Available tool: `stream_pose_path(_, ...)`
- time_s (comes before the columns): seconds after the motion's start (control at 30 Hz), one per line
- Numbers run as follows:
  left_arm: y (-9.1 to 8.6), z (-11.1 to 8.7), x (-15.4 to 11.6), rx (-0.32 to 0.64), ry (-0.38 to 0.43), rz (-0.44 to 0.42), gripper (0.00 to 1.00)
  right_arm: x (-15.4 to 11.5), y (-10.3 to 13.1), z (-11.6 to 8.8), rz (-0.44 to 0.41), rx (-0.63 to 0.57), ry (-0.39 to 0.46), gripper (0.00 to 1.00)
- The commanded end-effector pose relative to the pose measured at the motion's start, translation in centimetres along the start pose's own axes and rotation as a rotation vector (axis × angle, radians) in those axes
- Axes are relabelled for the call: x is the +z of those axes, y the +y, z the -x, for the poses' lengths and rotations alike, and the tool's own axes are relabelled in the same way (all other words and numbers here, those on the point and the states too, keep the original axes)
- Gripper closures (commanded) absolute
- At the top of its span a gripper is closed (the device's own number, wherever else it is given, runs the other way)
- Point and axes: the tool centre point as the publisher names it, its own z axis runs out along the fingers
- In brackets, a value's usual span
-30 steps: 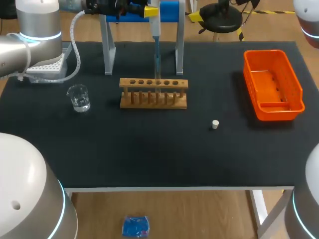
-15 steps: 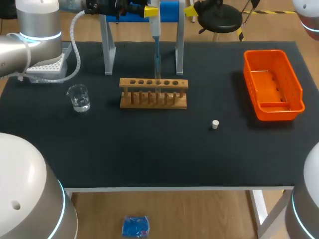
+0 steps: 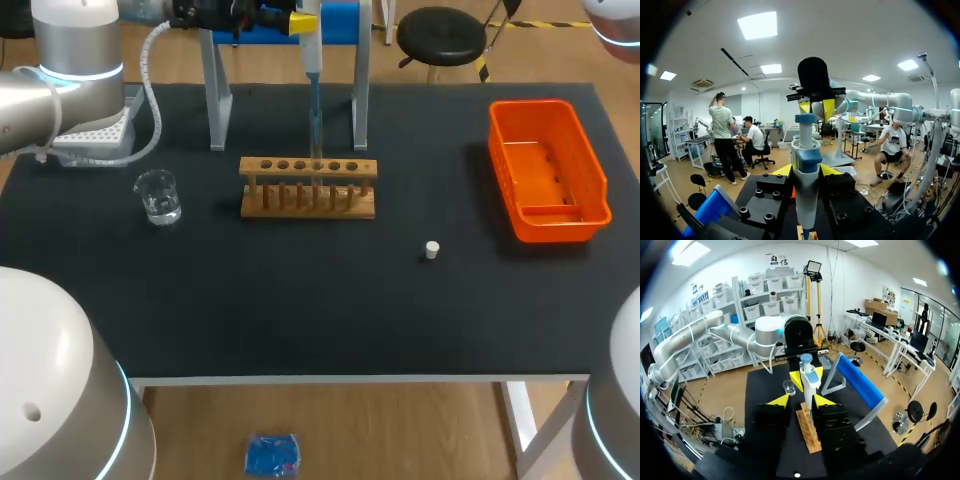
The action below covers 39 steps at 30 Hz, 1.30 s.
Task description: Invert the test tube, pick up the pipette, mount the tip to pipette, aspirate from beaker and dispense into the tube, eject the tip, return the pipette, and cap with the stopper.
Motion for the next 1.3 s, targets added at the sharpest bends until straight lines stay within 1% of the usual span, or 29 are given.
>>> stream_pose_path(0.03,0.0,-0.1,0.1,0.002,-0.003,-0.002,1.00,1.4,1.7,0.6,-0.030,0.016,0.004,1.00)
stream_pose_path(0.43,0.0,-0.1,0.1,0.002,-0.003,-0.002,1.00,3.1,4.7,1.0,-0.032,0.050,0.004,1.00)
stream_pose_path(0.73,0.0,-0.1,0.1,0.002,-0.003,-0.002,1.00,3.7,6.3,0.7,-0.040,0.056,0.010,1.00)
stream_pose_path(0.93,0.0,-0.1,0.1,0.002,-0.003,-0.002,1.00,4.1,6.5,0.6,-0.049,0.067,0.027,1.00)
stream_pose_path(1.3,0.0,-0.1,0.1,0.002,-0.003,-0.002,1.00,4.8,6.0,0.8,-0.065,0.085,0.025,1.00)
